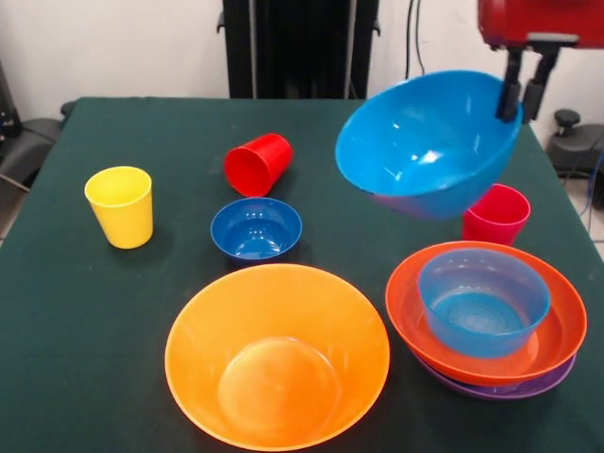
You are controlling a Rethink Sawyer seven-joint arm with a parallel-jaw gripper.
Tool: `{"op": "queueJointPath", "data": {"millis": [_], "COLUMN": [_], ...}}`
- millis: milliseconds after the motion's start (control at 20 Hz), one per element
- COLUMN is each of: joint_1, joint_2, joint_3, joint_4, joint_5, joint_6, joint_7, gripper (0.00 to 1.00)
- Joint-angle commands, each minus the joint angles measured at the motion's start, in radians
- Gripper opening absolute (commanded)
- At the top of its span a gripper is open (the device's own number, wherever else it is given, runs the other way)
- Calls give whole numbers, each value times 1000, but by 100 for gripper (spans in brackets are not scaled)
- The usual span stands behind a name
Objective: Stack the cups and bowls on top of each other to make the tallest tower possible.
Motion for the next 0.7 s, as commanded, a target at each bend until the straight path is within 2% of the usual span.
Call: {"op": "queueJointPath", "data": {"millis": [50,450,700], "joint_1": [47,69,76], "joint_2": [139,223,288], "joint_3": [-5,-26,-43], "joint_4": [-181,-296,-337], "joint_5": [13,37,49], "joint_6": [79,102,53], "joint_7": [229,218,231], "gripper": [0,0,0]}}
